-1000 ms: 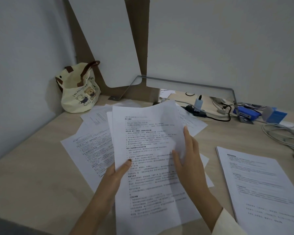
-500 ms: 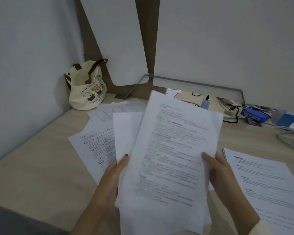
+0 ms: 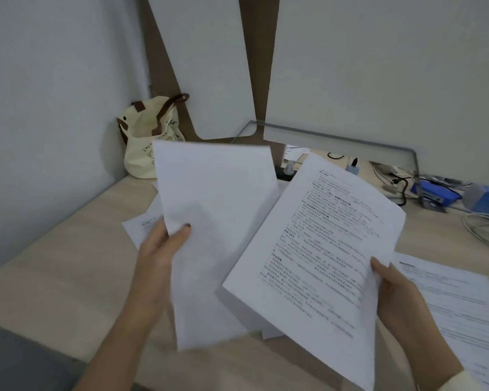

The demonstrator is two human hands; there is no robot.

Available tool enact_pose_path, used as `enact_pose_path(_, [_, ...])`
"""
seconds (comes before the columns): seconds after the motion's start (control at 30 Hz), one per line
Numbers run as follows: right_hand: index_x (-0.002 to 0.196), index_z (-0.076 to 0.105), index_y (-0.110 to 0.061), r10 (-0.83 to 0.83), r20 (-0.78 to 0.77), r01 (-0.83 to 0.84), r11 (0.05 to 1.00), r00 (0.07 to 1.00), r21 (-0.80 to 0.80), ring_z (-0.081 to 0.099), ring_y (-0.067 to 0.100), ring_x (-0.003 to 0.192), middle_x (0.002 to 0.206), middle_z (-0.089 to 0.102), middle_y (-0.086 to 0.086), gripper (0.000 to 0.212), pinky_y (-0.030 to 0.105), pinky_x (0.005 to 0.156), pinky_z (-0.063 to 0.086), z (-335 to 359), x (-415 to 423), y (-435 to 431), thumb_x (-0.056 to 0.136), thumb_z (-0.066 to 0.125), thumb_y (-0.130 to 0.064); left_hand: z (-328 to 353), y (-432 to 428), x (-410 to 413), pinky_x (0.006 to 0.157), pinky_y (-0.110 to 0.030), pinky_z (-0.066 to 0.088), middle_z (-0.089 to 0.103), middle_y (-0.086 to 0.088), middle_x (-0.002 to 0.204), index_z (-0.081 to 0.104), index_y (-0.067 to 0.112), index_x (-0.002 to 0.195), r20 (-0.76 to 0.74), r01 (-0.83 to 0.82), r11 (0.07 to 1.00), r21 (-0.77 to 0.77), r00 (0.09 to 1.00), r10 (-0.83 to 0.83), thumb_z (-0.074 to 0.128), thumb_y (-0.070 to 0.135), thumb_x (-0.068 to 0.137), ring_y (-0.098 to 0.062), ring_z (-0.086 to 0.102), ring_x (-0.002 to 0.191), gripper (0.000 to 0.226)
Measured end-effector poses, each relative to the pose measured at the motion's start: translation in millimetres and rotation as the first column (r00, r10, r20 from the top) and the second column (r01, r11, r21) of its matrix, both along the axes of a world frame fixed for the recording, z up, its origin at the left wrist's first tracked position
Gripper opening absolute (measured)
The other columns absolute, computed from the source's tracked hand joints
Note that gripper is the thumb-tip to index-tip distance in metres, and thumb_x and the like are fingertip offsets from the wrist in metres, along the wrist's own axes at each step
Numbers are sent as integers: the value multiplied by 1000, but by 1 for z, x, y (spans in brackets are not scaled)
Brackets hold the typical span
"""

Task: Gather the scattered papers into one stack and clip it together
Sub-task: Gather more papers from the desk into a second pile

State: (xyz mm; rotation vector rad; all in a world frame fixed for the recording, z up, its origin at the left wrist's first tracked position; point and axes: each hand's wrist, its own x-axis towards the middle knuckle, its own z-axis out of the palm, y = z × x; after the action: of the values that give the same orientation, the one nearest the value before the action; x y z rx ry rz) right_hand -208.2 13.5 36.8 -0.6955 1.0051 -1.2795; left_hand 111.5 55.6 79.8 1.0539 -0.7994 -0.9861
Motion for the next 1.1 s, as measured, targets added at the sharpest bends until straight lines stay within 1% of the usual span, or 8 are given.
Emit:
enact_pose_path(0.17, [138,43,-23,2,-48,-2,1000,999,12,55,28,119,132,58,2,43,36,76,58,0,-3,-2,95,42,-18,51,-7,14,74,-12,50,73,20,83,67,27,90,270,37,950,-309,961,50,55,4,88,2,66,85,25])
enact_pose_path(0.3, [129,51,-13,10,-271,8,998,962,67,66,27,97,113,69,7,38,35,66,60,1,-5,2,92,48,-14,18,-17,25,111,-29,26,62,31,114,69,35,83,632,232,945,-229,774,-37,56,32,80,5,42,128,14])
enact_pose_path(0.4, [107,62,-13,72,-422,-9,989,904,148,73,22,68,79,77,1,19,36,63,53,-4,-4,6,92,49,-10,-37,-19,31,114,-33,5,42,42,131,66,50,85,794,293,948,-127,603,-80,50,52,81,6,17,140,17])
enact_pose_path(0.57, [110,62,-7,180,-520,-69,972,835,225,69,38,85,97,72,18,22,44,75,55,-19,6,10,93,48,-8,-110,-5,38,105,-1,9,34,25,141,65,56,86,815,305,951,43,540,-210,52,-9,87,24,2,132,66])
enact_pose_path(0.7, [104,63,-6,178,-573,-29,965,800,259,68,38,81,91,72,18,18,49,77,54,-31,12,12,93,49,-10,-122,2,40,103,-2,17,32,30,139,49,73,97,769,203,978,43,618,-162,51,-6,86,27,12,127,80])
enact_pose_path(0.9, [97,63,-9,164,-571,-21,968,804,249,67,32,78,88,72,12,15,36,66,53,-31,14,15,93,49,-11,-132,-4,39,105,-8,23,53,2,131,57,37,117,983,275,961,-13,178,-38,44,29,83,4,28,130,37])
enact_pose_path(1.0, [100,63,-9,167,-567,-22,967,806,254,67,35,84,94,71,14,16,38,69,53,-31,14,16,93,48,-11,-122,-9,39,78,-23,32,72,3,98,71,23,94,987,271,959,-87,-104,119,41,30,83,-7,58,95,33])
enact_pose_path(1.1, [97,62,-10,171,-580,-27,968,797,248,68,29,77,89,72,10,16,32,61,52,-30,15,18,94,47,-12,-98,-14,32,64,-25,29,68,5,74,70,20,79,947,268,942,-204,-190,259,18,35,100,-15,63,64,58])
